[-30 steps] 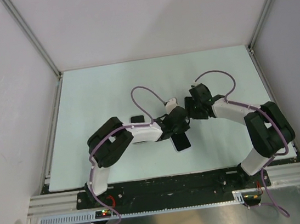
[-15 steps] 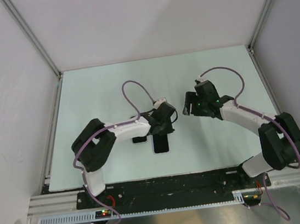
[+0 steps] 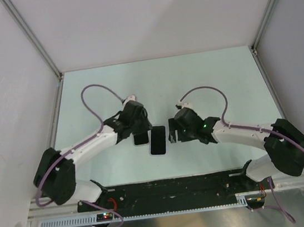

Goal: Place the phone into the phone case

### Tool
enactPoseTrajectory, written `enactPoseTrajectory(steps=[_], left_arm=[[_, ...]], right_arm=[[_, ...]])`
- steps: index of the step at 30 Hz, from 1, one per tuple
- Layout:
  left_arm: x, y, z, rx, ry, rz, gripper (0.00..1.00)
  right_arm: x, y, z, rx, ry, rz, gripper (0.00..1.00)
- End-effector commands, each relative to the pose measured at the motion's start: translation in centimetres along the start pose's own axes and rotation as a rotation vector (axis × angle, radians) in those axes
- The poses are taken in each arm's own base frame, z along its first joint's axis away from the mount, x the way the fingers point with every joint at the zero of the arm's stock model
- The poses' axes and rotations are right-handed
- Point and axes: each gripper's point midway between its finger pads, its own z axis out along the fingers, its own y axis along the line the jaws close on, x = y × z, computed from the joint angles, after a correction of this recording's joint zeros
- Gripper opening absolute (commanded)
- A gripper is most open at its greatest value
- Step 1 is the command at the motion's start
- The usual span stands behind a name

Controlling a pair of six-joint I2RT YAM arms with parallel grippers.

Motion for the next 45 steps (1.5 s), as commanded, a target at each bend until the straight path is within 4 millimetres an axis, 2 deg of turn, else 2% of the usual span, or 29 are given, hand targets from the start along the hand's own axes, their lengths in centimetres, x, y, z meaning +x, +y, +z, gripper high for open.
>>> enactPoseTrajectory(steps=[1,4,9,12,14,18,23,27,31,40,45], left_arm=[[1.7,4.2,-1.5,-0.039,0.009,-0.061,0.47],[3.1,6.5,-2.1,-0.053,0.007,-0.094,0.46],[4.0,8.7,-2.8,-0.058,-0.009,-0.135,0.45],[4.0,9.3,-3.0,-0.055,-0.014,-0.148,0.45],[4.0,9.3,-3.1,-0.050,-0.015,-0.151,0.44],[3.8,9.1,-3.3,-0.040,-0.020,-0.152,0.44],[3.7,9.1,-3.3,-0.037,-0.018,-0.147,0.44],[3.5,9.1,-3.3,-0.038,-0.022,-0.144,0.43],[3.2,9.1,-3.3,-0.040,-0.027,-0.139,0.43],[3.2,9.0,-3.2,-0.036,-0.027,-0.144,0.43],[3.0,9.0,-3.2,-0.032,-0.031,-0.144,0.43]], right_arm=[[1.5,2.1,0.3,0.041,-0.042,-0.007,0.75],[4.4,3.3,0.5,0.065,-0.017,-0.058,0.70],[8.9,4.9,0.7,0.075,0.031,-0.115,0.64],[10.5,5.1,1.4,0.090,0.063,-0.135,0.63],[10.7,5.0,1.9,0.109,0.070,-0.141,0.63],[9.1,4.4,2.8,0.168,0.042,-0.145,0.62],[6.2,2.1,3.7,0.249,0.008,-0.126,0.61],[4.8,1.2,4.6,0.251,0.012,-0.116,0.61],[4.2,1.8,5.5,0.223,0.024,-0.120,0.61],[3.3,4.4,6.8,0.159,0.034,-0.144,0.61],[3.2,4.0,7.5,0.167,0.049,-0.134,0.61]])
